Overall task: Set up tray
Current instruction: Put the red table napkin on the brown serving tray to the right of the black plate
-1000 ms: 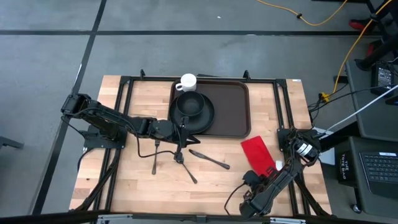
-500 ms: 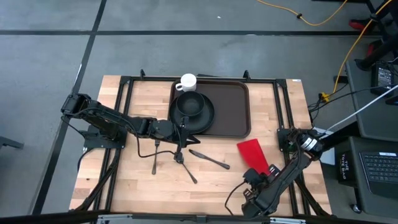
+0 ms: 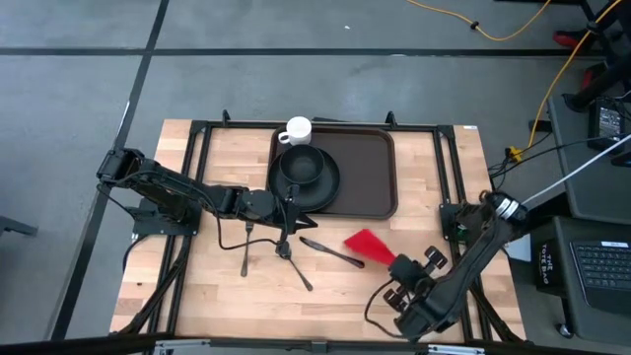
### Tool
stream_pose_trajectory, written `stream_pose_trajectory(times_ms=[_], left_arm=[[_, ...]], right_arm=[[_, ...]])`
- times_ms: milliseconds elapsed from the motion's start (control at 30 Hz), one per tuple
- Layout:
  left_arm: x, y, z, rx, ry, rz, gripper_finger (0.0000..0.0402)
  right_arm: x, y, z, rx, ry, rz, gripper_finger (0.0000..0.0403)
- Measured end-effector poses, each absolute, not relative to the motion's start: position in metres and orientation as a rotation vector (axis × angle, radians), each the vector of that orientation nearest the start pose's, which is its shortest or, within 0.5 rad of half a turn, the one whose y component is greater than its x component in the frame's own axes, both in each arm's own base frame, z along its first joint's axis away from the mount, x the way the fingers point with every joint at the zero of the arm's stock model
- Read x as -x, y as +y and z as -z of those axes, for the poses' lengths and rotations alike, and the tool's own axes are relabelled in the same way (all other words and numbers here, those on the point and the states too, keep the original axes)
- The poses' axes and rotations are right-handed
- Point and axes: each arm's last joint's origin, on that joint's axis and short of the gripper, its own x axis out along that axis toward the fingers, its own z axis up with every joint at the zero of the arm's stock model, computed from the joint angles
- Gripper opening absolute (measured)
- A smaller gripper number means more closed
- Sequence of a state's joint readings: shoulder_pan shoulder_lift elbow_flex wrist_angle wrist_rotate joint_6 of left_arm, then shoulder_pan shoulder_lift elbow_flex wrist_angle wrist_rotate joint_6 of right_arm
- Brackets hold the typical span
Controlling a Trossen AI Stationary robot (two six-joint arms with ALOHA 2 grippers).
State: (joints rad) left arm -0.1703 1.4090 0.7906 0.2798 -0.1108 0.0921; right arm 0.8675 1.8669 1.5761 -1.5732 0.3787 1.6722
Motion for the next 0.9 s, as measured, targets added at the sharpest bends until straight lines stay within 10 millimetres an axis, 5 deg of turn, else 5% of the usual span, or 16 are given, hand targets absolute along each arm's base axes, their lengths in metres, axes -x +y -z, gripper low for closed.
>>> stream_pose_trajectory(times_ms=[567,900], left_arm=[[-0.299,-0.048,-0.239,-0.139,0.332,0.074,0.0004],[-0.299,-0.048,-0.239,-0.139,0.332,0.074,0.0004]], right_arm=[[-0.22,0.187,-0.296,-0.169,1.009,0.768,0.0008],[-0.236,0.16,-0.304,-0.029,0.96,0.782,0.0008]])
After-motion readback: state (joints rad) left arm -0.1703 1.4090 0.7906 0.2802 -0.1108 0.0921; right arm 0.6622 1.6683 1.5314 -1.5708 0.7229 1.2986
